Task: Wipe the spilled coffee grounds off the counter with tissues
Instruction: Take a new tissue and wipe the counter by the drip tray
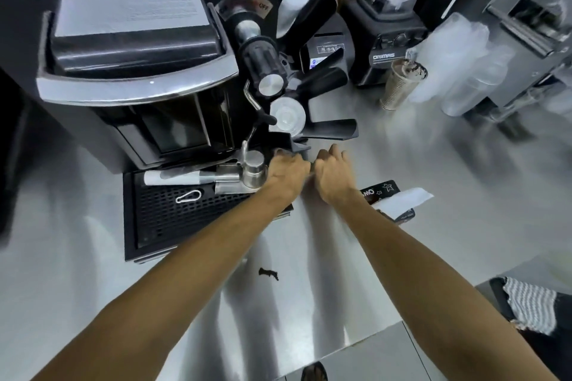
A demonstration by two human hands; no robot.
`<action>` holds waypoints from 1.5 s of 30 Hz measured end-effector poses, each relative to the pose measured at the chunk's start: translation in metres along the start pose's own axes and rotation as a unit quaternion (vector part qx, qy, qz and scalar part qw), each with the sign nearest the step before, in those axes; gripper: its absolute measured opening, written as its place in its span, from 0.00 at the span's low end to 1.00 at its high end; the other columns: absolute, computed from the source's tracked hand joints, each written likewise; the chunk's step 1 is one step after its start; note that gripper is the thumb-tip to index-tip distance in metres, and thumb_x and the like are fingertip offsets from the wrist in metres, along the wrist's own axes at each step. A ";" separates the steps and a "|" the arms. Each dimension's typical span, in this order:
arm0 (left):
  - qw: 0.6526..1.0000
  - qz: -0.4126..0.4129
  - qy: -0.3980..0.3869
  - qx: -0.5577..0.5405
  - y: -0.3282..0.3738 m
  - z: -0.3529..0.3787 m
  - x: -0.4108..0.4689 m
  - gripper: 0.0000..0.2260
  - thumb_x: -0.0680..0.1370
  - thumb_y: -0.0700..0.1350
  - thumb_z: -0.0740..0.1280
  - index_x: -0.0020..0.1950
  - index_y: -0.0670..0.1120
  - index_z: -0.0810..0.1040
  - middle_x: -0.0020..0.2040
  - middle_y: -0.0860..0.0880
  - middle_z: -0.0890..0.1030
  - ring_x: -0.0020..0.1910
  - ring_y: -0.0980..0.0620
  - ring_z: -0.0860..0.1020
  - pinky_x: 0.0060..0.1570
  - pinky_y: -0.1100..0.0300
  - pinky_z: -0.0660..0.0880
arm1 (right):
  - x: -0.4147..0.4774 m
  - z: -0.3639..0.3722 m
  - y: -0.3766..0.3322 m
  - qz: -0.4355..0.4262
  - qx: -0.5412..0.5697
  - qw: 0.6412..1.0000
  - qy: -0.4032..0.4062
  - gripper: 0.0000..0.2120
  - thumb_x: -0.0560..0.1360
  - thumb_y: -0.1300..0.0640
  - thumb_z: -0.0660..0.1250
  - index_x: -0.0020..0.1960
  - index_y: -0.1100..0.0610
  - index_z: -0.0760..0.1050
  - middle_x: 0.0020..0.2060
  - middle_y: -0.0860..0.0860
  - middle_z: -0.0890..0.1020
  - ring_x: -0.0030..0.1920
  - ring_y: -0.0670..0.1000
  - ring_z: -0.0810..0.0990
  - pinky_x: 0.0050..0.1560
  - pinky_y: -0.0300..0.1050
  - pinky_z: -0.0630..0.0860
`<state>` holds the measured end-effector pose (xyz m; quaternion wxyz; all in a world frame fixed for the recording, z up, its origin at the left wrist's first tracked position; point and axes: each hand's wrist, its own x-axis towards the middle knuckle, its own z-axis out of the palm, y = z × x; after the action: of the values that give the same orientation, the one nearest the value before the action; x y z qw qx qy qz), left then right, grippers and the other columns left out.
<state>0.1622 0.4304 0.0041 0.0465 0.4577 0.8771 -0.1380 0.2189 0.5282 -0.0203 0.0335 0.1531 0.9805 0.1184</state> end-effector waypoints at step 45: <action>1.000 0.019 -0.012 -0.011 0.049 0.027 -0.133 0.10 0.74 0.32 0.64 0.41 0.47 0.75 0.39 0.48 0.75 0.41 0.48 0.77 0.67 0.49 0.62 | -0.055 0.013 -0.035 0.014 0.090 0.987 0.136 0.09 0.68 0.60 0.68 0.40 0.48 0.84 0.39 0.44 0.83 0.44 0.53 0.73 0.41 0.45 0.55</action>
<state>0.2775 0.3438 -0.0039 0.0652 0.4724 0.8689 -0.1326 0.2617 0.4817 -0.0396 -0.1156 0.1517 0.9804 0.0494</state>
